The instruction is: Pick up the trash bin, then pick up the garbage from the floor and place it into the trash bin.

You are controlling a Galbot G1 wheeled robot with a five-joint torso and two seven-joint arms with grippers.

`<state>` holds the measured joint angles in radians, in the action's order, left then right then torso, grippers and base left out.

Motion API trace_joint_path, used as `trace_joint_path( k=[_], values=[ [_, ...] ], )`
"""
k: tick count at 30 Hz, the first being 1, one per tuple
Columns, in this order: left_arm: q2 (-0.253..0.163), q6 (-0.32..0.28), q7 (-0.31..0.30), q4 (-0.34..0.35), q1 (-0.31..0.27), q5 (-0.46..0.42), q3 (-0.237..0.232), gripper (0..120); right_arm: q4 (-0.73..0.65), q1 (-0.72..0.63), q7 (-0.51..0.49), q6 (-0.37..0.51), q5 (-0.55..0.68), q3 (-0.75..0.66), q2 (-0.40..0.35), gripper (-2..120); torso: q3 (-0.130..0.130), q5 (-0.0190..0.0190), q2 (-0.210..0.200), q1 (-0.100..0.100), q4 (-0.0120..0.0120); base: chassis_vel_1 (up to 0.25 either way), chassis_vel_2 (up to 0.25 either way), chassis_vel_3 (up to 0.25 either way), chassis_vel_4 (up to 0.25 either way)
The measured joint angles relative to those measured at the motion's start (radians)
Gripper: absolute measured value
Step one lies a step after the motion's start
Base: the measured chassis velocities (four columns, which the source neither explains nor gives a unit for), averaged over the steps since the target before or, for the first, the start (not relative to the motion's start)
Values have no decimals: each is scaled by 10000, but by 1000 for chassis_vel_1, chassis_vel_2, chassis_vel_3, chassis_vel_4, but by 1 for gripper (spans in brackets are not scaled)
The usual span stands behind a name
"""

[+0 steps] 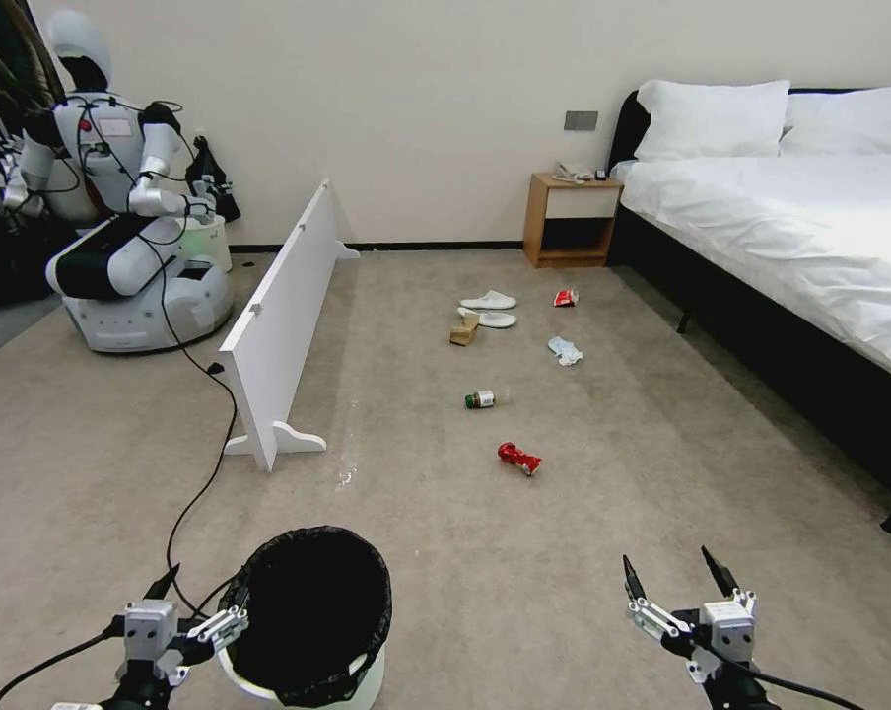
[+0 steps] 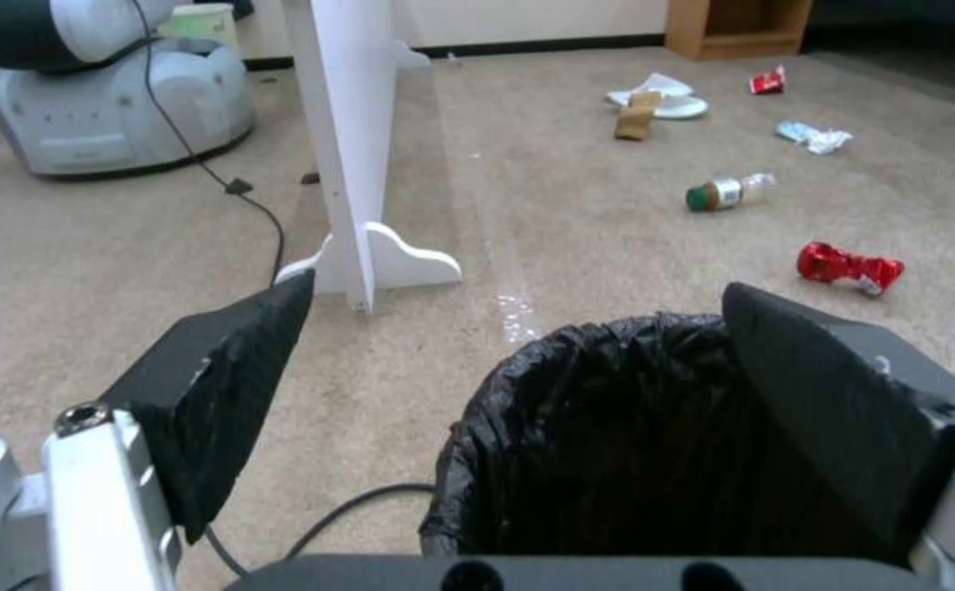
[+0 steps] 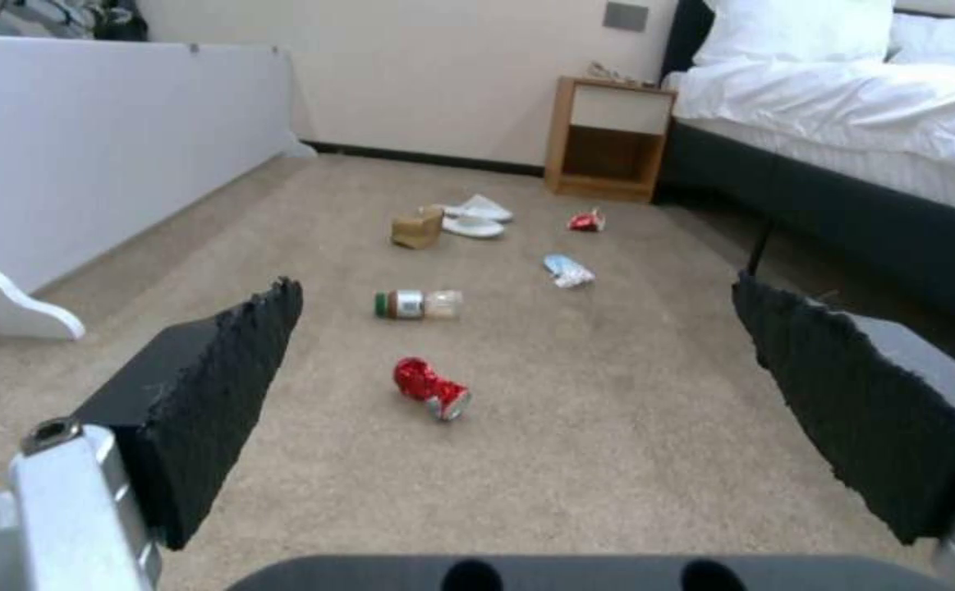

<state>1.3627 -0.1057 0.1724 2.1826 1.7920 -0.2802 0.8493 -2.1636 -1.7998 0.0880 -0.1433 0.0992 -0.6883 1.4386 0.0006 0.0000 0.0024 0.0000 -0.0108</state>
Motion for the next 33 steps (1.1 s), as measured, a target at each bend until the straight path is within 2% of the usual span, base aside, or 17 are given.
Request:
trace_joint_path(
  k=[31, 33],
  values=[
    [-56, -33, -167, -51, -121, 45, -127, 100, -86, -194, 19, -14, -166, 31, 165, 100, 0, 0, 0, 0, 0, 0, 0, 0, 0],
    [-62, -62, -319, -50, -106, -17, -140, 100, -87, -194, 20, -16, -168, 35, 172, 100, 0, 0, 0, 0, 0, 0, 0, 0, 0]
  ],
)
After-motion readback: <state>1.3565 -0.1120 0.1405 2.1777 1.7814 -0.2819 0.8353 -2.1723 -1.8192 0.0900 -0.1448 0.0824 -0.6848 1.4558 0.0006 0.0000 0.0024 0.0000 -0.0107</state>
